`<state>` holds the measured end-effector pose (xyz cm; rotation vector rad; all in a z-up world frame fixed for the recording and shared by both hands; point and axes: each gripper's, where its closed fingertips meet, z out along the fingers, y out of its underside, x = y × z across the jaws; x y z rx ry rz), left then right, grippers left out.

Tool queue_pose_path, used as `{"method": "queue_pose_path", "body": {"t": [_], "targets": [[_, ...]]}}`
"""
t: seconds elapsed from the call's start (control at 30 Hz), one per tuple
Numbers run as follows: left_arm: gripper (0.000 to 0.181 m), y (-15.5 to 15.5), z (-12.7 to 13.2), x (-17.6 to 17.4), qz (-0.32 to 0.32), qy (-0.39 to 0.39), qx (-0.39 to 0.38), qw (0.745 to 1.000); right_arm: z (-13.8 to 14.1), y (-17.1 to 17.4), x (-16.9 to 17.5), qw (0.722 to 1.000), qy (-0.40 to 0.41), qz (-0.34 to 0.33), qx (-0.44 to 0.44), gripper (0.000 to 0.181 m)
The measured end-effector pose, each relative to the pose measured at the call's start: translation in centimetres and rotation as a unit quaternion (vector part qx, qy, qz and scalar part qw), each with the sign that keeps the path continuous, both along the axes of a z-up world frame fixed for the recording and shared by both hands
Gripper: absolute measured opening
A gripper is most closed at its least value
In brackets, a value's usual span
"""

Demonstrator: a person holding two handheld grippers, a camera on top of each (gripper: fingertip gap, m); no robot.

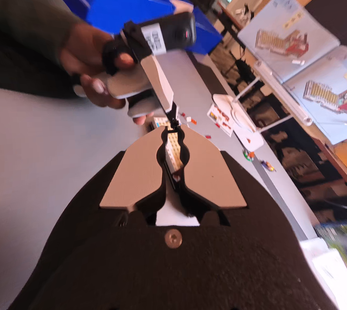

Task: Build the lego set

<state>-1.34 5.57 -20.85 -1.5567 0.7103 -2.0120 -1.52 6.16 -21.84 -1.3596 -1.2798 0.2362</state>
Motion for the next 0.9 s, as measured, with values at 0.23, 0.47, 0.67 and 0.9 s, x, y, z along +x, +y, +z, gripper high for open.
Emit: {"method": "queue_pose_path", "body": {"t": [0.23, 0.47, 0.67, 0.9], "targets": [[0.016, 1.1, -2.9, 0.8, 0.076, 0.128, 0.072, 0.986, -2.9, 1.5, 0.3, 0.995, -0.084, -0.056, 0.003, 0.009], [0.009, 1.4, -3.3, 0.8, 0.095, 0.145, 0.083, 0.981, -3.0, 1.6, 0.3, 0.992, -0.105, -0.066, 0.027, 0.01], [0.008, 1.0, -2.9, 0.8, 0.078, 0.131, 0.078, 0.985, -2.3, 1.2, 0.1, 0.993, -0.097, -0.052, 0.049, 0.009], [0.008, -0.2, -1.0, 0.4, 0.03, 0.07, 0.111, 0.991, -0.5, -0.5, 1.1, 0.997, 0.011, 0.055, -0.051, 0.01]]}}
